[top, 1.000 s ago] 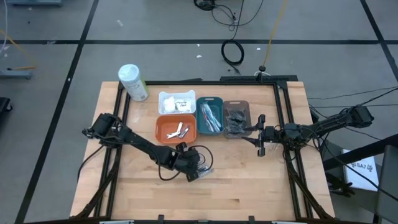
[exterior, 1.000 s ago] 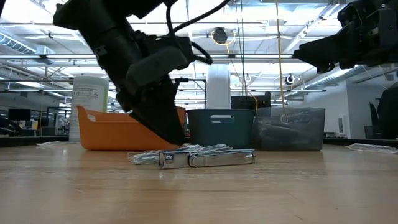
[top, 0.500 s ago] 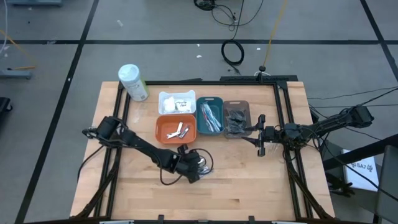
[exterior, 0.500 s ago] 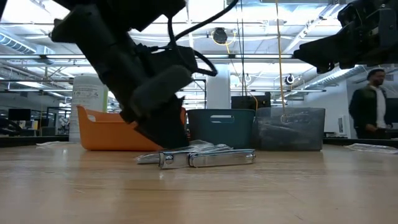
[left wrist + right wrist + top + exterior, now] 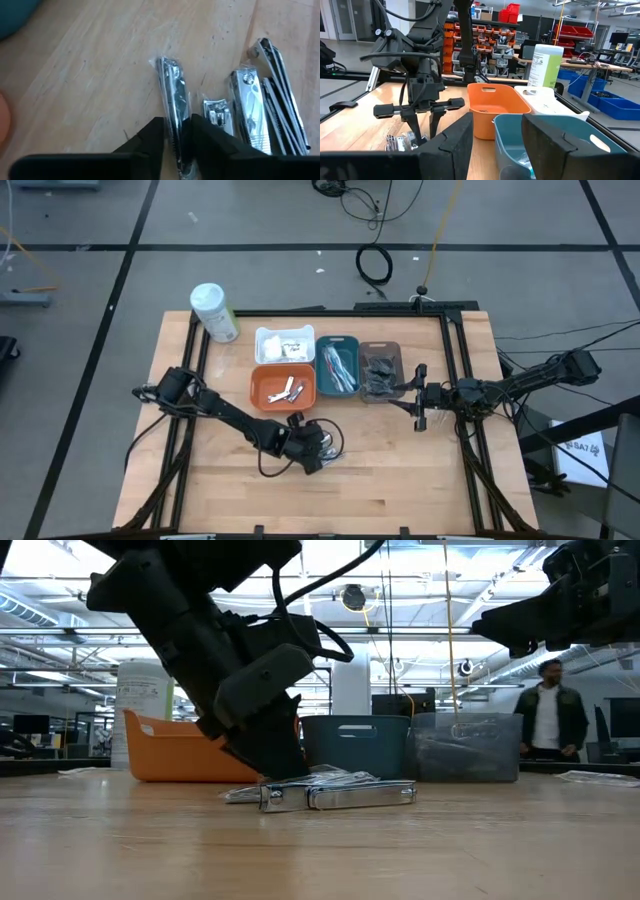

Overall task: Pick & Place Travel size toiletries
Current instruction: Put the nail cutter into the orange bin

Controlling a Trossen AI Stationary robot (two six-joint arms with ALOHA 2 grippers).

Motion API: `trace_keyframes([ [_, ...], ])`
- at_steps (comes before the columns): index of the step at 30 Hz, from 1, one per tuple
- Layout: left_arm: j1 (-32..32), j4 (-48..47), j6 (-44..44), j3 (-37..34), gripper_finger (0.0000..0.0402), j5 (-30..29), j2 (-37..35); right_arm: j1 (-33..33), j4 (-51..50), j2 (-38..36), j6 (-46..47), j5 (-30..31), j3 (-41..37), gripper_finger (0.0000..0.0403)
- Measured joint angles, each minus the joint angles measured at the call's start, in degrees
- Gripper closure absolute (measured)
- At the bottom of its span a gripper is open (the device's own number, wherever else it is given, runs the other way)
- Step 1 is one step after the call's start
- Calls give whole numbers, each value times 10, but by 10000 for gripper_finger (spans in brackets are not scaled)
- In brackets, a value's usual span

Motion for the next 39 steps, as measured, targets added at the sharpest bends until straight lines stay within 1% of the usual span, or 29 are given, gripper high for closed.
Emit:
trace_keyframes([
  [4, 0, -2, 3, 0, 366, 8, 0, 0, 0, 0, 0, 0, 0, 248],
  [5, 0, -2, 3, 0, 378, 8, 0, 0, 0, 0, 0, 0, 0, 248],
  [6, 0, -2, 2, 0, 380, 8, 0, 0, 0, 0, 0, 0, 0, 248],
  [11, 0, 3, 0, -1, 368, 8, 0, 0, 0, 0, 0, 0, 0, 248],
  [15, 0, 5, 13, -2, 381, 10, -5, 0, 0, 0, 0, 0, 0, 248],
  [22, -2, 4, 38, -4, 381, 15, -38, 0, 0, 0, 0, 0, 0, 248],
  [34, -17, 15, 91, -3, 381, -49, -119, 0, 0, 0, 0, 0, 0, 248],
  [39, -29, 16, 125, -3, 381, -61, -166, 0, 0, 0, 0, 0, 0, 248],
])
